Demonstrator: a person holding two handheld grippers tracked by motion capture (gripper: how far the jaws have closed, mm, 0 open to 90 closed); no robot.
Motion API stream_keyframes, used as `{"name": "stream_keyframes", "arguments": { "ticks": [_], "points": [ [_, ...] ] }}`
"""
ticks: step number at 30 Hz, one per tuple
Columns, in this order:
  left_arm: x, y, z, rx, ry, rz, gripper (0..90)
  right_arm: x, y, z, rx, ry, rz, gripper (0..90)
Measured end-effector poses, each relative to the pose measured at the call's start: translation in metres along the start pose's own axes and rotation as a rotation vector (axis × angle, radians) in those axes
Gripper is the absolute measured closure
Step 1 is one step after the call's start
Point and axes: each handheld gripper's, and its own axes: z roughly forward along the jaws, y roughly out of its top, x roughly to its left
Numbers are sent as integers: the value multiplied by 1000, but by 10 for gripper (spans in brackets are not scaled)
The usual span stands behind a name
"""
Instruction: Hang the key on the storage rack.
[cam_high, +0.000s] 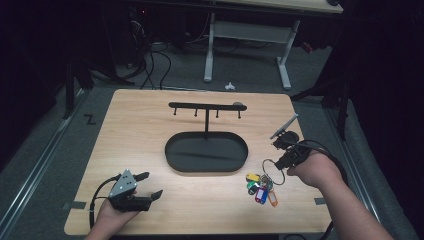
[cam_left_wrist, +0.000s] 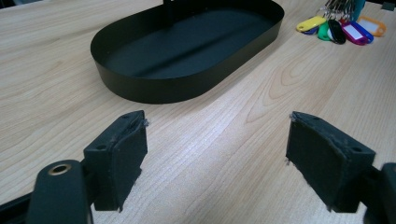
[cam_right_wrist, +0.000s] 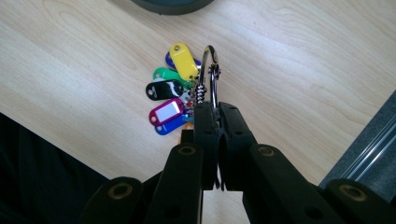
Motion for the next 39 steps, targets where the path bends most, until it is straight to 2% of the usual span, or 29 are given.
{"name": "stream_keyframes", "arguments": {
  "ticks": [3, 14, 25, 31, 39],
  "points": [
    [0, 0, 0, -1, -1, 0, 211, 0, 2, -8, -6, -2, 7, 874],
    [0, 0, 0, -3, 1, -1, 210, 0, 14, -32, -20, -23, -17, 874],
    [0, 0, 0, -2, 1, -2, 211, 3, 27, -44, -26, -45, -34, 874],
    [0, 0, 0, 0, 1, -1, 210, 6, 33, -47, -32, -37, -39, 875],
    [0, 0, -1, -3, 1, -1, 211, 11, 51, -52, -23, -48, -63, 874]
  ]
}}
